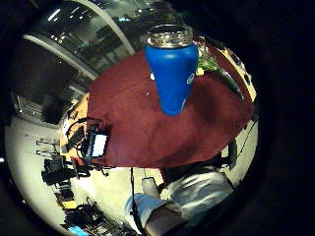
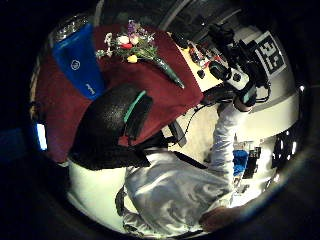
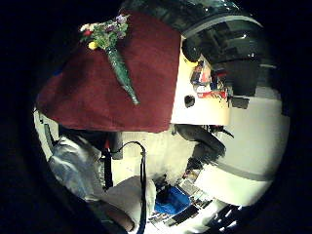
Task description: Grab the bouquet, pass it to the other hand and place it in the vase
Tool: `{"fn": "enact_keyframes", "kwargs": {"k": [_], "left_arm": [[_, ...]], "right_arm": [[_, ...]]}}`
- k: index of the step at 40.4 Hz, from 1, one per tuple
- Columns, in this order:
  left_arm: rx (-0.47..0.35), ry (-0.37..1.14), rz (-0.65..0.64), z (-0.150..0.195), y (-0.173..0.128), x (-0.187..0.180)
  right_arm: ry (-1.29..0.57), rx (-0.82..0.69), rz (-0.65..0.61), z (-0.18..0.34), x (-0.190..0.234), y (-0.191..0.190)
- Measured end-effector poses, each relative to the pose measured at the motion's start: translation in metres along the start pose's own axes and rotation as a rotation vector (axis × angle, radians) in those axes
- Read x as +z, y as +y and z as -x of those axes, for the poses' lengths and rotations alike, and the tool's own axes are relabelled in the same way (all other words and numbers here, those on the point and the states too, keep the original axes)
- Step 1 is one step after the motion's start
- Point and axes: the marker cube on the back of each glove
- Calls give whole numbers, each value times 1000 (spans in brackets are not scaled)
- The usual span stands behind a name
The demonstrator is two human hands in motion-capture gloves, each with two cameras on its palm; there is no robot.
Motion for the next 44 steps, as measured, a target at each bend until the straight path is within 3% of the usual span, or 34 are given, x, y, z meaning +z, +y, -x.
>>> {"fn": "enact_keyframes", "kwargs": {"k": [19,33,38,44], "left_arm": [[30,-9,1,-3,-5,0],[81,66,8,-10,-5,3],[56,78,-7,-9,-6,5],[51,91,-38,-8,-9,3]], "right_arm": [[-43,-3,-68,-9,-11,8],[-92,135,-82,-47,-30,1],[-183,191,-73,-72,-19,-16],[-238,253,-60,-99,24,-47]]}}
